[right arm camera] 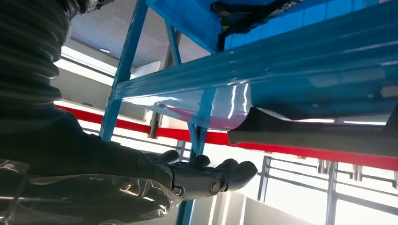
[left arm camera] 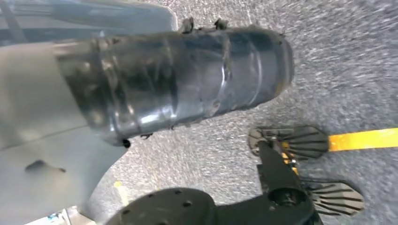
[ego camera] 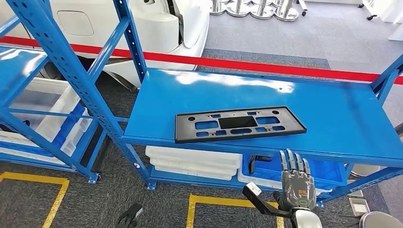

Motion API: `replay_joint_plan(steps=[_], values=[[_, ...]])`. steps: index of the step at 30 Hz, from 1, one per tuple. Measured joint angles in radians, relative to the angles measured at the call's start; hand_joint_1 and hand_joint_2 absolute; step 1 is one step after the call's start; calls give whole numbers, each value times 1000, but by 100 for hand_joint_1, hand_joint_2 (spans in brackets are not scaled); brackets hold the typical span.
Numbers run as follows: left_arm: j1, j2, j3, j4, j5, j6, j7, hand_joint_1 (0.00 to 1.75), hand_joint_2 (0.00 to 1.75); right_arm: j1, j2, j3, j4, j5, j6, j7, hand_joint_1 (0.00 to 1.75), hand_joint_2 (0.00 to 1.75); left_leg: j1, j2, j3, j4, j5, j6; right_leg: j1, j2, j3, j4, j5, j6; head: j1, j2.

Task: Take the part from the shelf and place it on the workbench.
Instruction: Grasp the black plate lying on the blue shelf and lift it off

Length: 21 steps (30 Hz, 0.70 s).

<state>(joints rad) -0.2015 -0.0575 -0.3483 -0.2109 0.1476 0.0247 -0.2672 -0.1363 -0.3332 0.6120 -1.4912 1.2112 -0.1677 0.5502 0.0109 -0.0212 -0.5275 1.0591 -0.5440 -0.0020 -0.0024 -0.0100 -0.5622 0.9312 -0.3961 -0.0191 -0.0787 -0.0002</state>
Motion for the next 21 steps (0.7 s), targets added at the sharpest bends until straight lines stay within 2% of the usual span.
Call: replay_joint_plan(steps=[2, 3, 4, 5, 7, 8, 9, 10, 11, 12, 14, 16, 18, 19, 20, 21], values=[[-1, 5, 0, 1, 0, 0, 1, 0, 0, -1, 1, 1, 1, 0, -2, -1, 0, 175, 2, 4, -66, 118, -53, -7, -1, -1, 5, -4, -2, 0, 0, 0], [0, 9, 0, 1, 0, 0, 1, 0, 0, -1, 2, 1, 2, 0, -2, -1, 0, 175, 4, 5, -99, 167, -70, -11, -2, -1, 5, -4, -4, 1, 0, 0], [3, 12, 0, 1, -1, -1, 1, 0, 0, 0, 3, 2, 2, 0, -2, -1, 0, 175, 6, 6, -120, 190, -70, -15, -3, -1, 6, -3, -6, 2, 0, 0], [5, 16, 0, 1, -2, -1, 1, 0, 0, 1, 3, 2, 3, 0, -1, -1, 0, 175, 9, 7, -124, 178, -50, -22, -6, 0, 7, 0, -8, 5, 0, 0], [6, 22, 0, 2, -4, -1, 1, 0, 0, 1, 3, 2, 3, 0, -1, -1, 0, 175, 18, 8, -82, 62, 30, -38, -14, 3, 8, 13, -17, 18, -1, 0], [6, 25, 0, 2, -5, -1, 1, 0, 0, 1, 3, 2, 4, 0, -1, -2, 0, 175, 21, 6, -63, 3, 50, -42, -17, 4, 7, 24, -23, 26, -2, 0], [5, 26, 0, 2, -6, -1, 1, 0, 0, 0, 3, 1, 3, 1, -2, -2, 0, 175, 23, 7, -52, -33, 58, -38, -18, 5, 2, 35, -29, 34, -3, 0], [6, 27, 0, 2, -6, -1, 1, 0, 0, 0, 3, 1, 3, 2, -2, -2, 0, 175, 23, 6, -51, -47, 58, -29, -18, 6, -2, 43, -35, 42, -4, 0], [8, 27, 0, 2, -6, -1, 1, 0, 0, 0, 3, 1, 3, 2, -2, -2, 0, 175, 20, 7, -56, -43, 52, -16, -17, 7, -4, 48, -38, 49, -5, 0], [8, 27, 0, 2, -6, -1, 0, 0, 0, 0, 4, 1, 2, 3, -3, -2, 0, 175, 21, 9, -57, -40, 61, -4, -18, 7, -4, 48, -41, 54, -4, 0], [7, 23, 0, 3, -6, -1, -1, 0, 0, -1, 2, -1, 2, 3, -3, -3, 0, 175, 23, 9, -53, -41, 72, 12, -19, 7, -11, 65, -56, 61, -3, 0], [4, 14, 0, 3, -6, -2, 0, 0, 0, -2, 0, -4, 2, 3, -3, -3, 0, 175, 23, 9, -49, -43, 78, 21, -19, 6, -55, 161, -112, 66, -1, 0], [5, 6, 0, 3, -7, -2, 0, 0, 0, -2, 0, -6, 2, 3, -3, -3, 0, 175, 18, 9, -50, -42, 81, 24, -19, 6, -124, 306, -171, 68, 0, 0], [7, 3, 0, 3, -7, -2, 0, 0, 0, 0, 0, -7, 2, 3, -2, -3, 0, 175, 15, 8, -51, -42, 81, 25, -19, 6, -146, 348, -177, 66, 0, 0], [7, 1, 0, 3, -7, -2, -1, 0, 0, 1, 0, -7, 2, 3, -2, -3, 0, 175, 12, 7, -51, -42, 81, 25, -17, 7, -149, 347, -162, 60, 0, 0], [7, 0, 0, 4, -7, -2, -1, 0, 0, 1, 0, -8, 1, 3, -2, -3, 0, 175, 9, 6, -50, -43, 81, 25, -15, 7, -132, 304, -131, 51, 0, 0]])
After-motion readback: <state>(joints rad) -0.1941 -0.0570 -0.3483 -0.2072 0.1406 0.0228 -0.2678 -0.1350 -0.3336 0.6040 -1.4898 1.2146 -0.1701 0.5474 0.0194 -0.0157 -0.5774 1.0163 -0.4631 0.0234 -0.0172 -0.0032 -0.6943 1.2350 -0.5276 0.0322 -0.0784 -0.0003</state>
